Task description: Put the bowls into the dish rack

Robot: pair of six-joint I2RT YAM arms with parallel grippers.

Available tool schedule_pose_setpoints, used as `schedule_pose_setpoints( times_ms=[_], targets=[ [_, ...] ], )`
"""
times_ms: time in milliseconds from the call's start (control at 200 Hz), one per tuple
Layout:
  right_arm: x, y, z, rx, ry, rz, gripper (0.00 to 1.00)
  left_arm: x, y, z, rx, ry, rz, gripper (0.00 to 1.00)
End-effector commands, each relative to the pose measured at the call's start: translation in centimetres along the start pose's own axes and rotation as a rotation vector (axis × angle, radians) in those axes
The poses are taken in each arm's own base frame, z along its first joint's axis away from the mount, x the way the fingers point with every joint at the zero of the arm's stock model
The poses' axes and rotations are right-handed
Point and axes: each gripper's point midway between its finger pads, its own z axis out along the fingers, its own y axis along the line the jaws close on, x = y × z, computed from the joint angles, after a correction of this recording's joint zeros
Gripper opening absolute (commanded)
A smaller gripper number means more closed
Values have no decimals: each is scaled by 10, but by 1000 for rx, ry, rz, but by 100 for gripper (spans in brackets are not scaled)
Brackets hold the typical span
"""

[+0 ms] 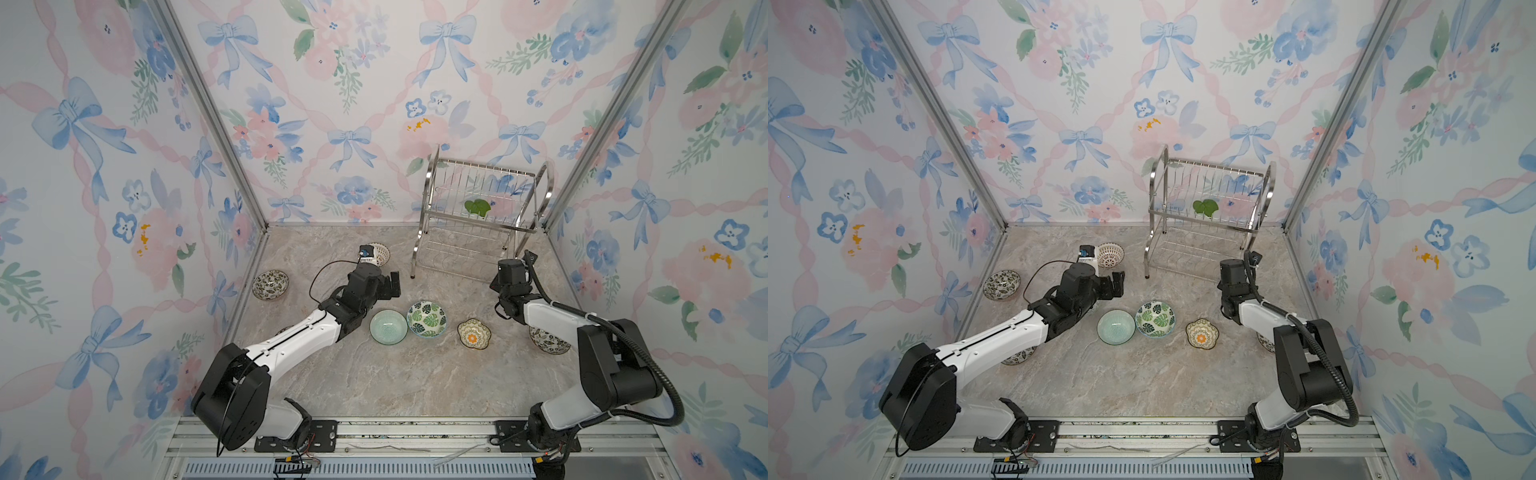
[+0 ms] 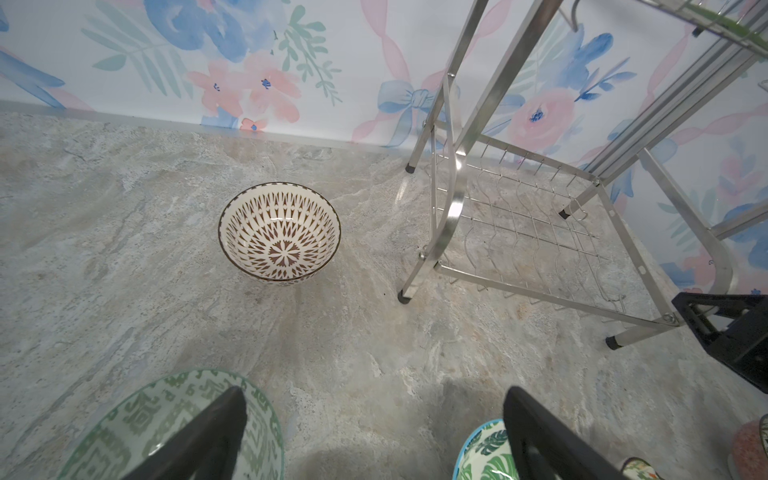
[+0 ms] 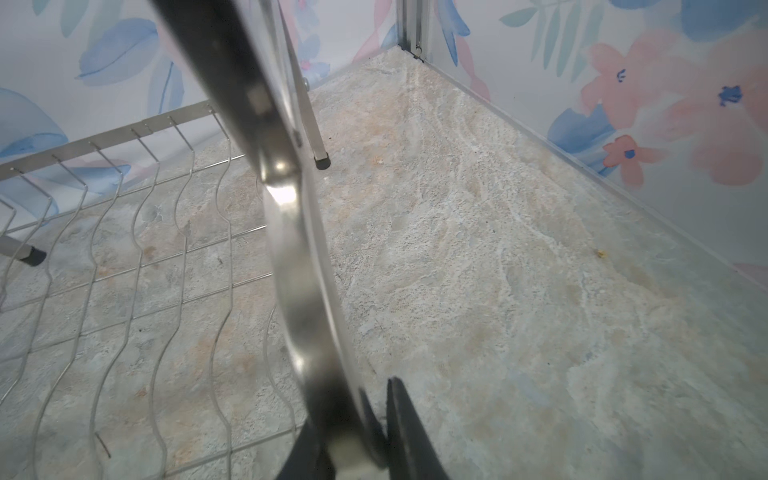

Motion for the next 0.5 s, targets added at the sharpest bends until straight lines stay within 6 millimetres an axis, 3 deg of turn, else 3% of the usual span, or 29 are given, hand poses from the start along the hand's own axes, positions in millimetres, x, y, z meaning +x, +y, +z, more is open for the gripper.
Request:
schedule_pose_setpoints(
  times_ms=[0, 190, 495],
  targets=[
    [-2, 21, 4, -94, -13, 2, 19, 0, -1, 3, -14, -1, 8, 98],
    [-1, 39, 4, -171, -4, -121, 14, 2, -2, 7, -14, 10, 9, 98],
    [9, 55, -16, -299, -20, -199, 0, -2, 3, 3, -39, -1, 14, 98]
  ],
)
